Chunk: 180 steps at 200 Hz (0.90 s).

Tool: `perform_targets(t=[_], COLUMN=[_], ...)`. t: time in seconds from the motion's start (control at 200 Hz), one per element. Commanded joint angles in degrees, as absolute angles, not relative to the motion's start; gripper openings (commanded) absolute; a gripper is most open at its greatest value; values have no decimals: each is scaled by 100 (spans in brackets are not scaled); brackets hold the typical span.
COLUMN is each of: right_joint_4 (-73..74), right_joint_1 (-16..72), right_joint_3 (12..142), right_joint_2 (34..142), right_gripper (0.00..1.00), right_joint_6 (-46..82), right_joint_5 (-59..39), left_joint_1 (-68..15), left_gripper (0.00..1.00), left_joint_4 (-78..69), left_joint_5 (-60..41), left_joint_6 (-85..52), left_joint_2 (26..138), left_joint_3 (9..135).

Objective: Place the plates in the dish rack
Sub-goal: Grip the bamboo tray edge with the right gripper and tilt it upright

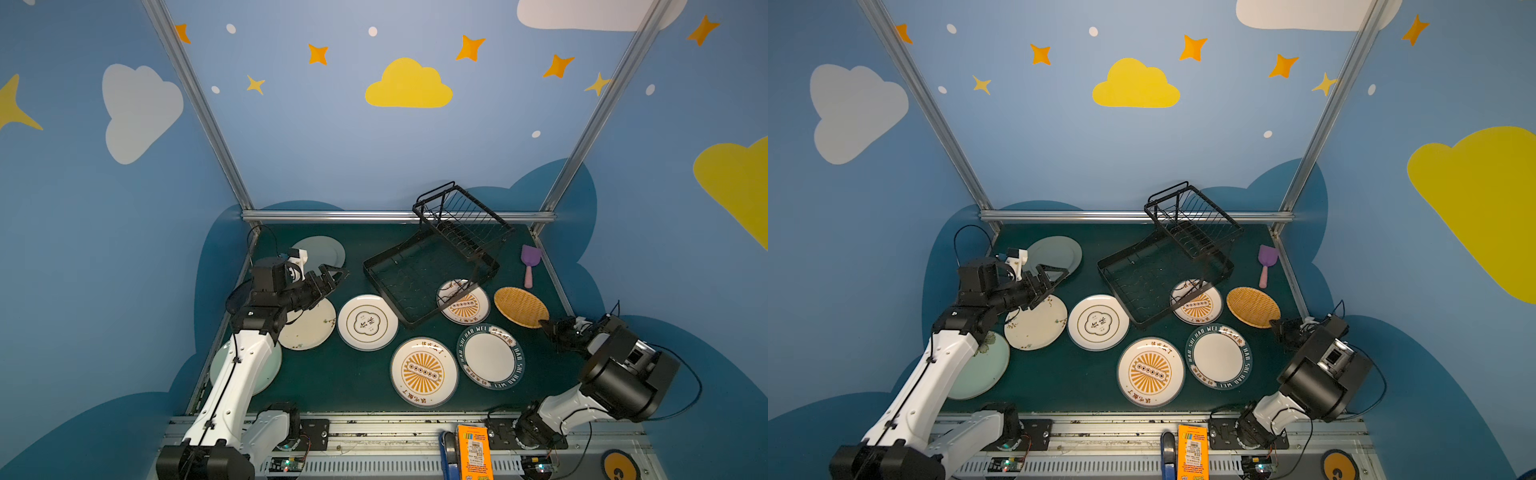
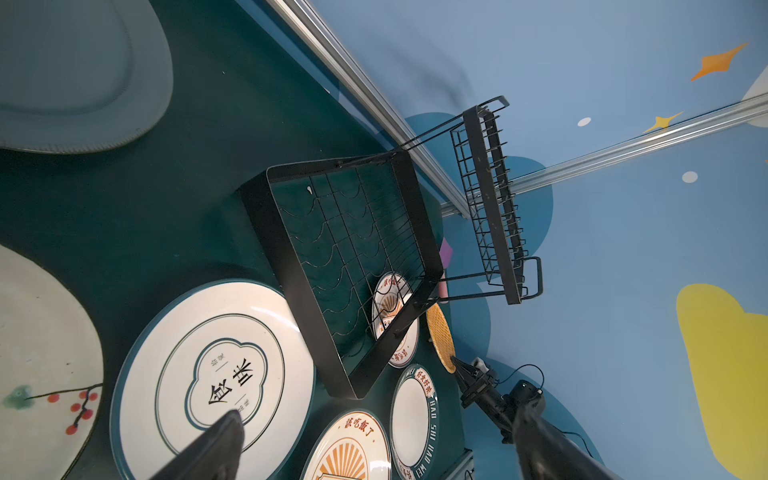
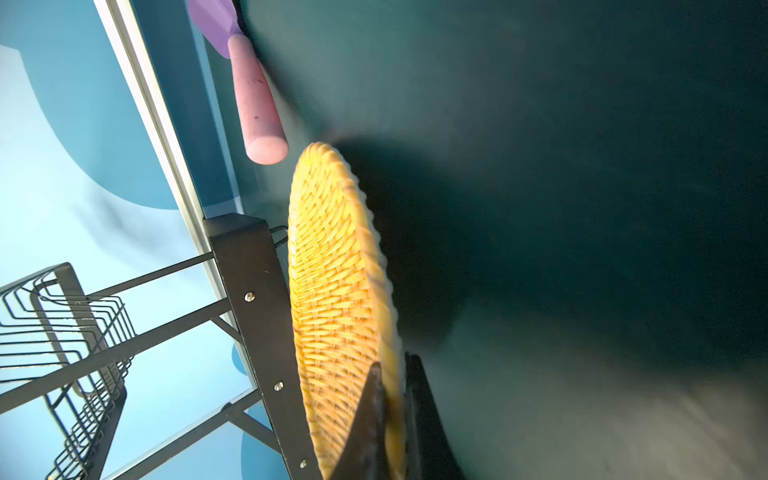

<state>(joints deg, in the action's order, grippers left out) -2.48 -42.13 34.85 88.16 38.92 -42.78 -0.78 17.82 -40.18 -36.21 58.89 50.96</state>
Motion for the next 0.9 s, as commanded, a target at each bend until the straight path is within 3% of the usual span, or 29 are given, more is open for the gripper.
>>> perform_targets(t=[0.0,0.486,0.726,0.896], right_joint_4=[-1043,-2806,-3237,-3462], right_joint_1=[-4139,-3320,-3020,-2339], right_joint_3=[3593,4143,4279,4369], right_joint_2=[8420,6172,5532,5272], right_gripper=[0,0,0,0], right_joint_6=[3661,3584,3453,3516], right_joint_5=[-4135,-4245,-4552,-4735], left_joint_1=[-78,-277,-807,-1304], left_gripper=[100,100,100,100], left_joint_4=[1955,2258,2177,1850], left_joint_5=[-3933,-4557,-4483,-4434], left_joint_6=[-3543,-3710,-3677,-3947], left_joint_2=[5882,6279,6410,6636], left_joint_3=[5344,5684,5712,5641])
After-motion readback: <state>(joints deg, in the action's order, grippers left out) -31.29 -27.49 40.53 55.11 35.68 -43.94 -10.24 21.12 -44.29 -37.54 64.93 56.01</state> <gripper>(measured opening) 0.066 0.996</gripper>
